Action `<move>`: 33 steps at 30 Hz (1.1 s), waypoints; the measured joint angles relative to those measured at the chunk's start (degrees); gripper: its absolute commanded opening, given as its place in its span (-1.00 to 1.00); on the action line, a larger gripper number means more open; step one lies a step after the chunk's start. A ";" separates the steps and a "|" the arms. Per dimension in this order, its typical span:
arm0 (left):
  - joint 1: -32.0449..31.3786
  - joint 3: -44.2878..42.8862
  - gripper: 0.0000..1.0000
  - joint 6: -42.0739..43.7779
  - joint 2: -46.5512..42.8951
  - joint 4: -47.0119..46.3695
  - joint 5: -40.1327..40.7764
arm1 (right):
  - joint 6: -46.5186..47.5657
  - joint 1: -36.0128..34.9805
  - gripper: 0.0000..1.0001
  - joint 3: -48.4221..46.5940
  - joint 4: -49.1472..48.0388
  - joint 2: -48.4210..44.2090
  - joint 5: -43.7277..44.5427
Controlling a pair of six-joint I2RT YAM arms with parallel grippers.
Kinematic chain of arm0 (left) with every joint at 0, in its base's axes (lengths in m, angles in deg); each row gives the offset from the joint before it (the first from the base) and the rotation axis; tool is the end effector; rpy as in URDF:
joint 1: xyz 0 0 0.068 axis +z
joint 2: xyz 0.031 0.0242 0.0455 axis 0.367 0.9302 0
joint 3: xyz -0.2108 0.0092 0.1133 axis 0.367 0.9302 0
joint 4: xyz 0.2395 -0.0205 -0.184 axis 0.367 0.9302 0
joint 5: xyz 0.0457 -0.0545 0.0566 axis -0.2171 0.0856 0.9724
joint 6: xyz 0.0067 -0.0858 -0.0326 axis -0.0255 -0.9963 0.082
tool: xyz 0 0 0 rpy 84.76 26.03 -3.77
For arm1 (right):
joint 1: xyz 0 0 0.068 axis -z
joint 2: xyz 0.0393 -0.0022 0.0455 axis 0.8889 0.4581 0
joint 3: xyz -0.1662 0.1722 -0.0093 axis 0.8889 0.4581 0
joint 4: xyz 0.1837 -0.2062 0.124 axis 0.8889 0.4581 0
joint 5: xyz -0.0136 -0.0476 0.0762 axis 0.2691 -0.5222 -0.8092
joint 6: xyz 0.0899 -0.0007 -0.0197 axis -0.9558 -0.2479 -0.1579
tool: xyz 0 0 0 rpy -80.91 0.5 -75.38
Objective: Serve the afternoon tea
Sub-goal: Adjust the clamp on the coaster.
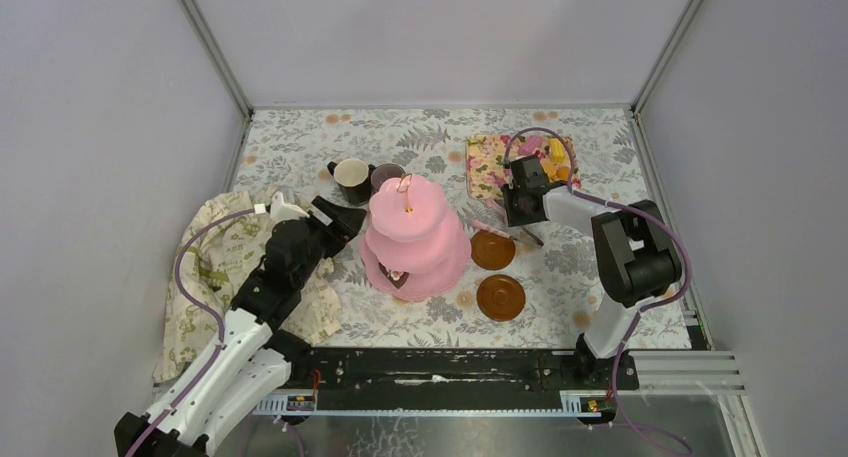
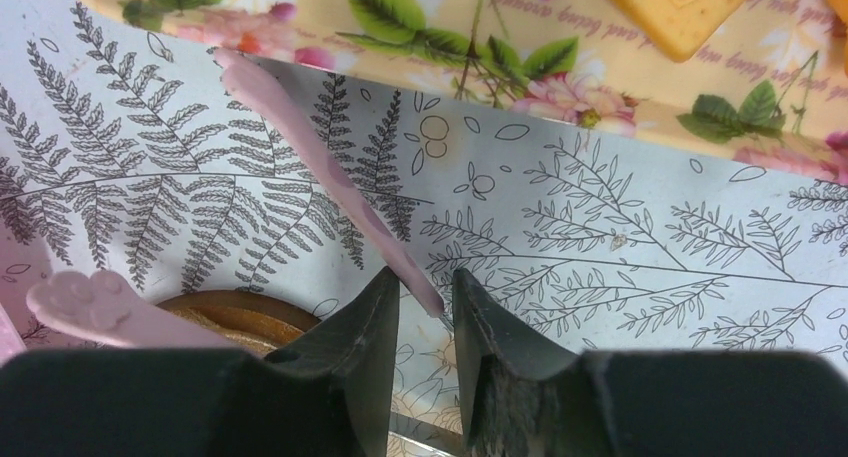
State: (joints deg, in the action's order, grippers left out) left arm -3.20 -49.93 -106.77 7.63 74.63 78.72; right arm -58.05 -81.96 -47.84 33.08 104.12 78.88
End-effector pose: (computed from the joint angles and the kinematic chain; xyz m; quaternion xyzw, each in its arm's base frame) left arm 0.2587 -0.1044 0.2209 -0.2609 0.7689 -0.3234 0.4859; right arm 0.3909 0.1294 0.0589 -0.1175 0.9414 0.0256 0.3151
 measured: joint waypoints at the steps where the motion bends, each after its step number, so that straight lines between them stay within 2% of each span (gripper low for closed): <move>1: 0.00 0.00 0.66 0.00 -0.13 0.02 0.00 | -0.07 0.00 -0.43 0.00 0.28 -0.09 -0.13; 18: 0.00 0.00 0.65 -0.07 -2.08 0.42 0.04 | -2.19 0.07 -0.73 0.92 3.54 -3.34 -2.19; 22: 0.00 -0.48 0.65 0.00 -2.10 0.63 0.20 | -3.28 -0.37 -0.74 0.98 4.35 -4.90 -2.45; 33: 0.00 -0.92 0.65 -0.04 -3.80 1.20 0.17 | -7.32 -7.72 -0.78 0.98 7.08 -8.09 0.37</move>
State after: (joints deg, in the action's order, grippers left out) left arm -3.20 -50.85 -106.81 3.82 75.83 78.89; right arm -65.38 -89.68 -46.85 40.16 96.03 79.25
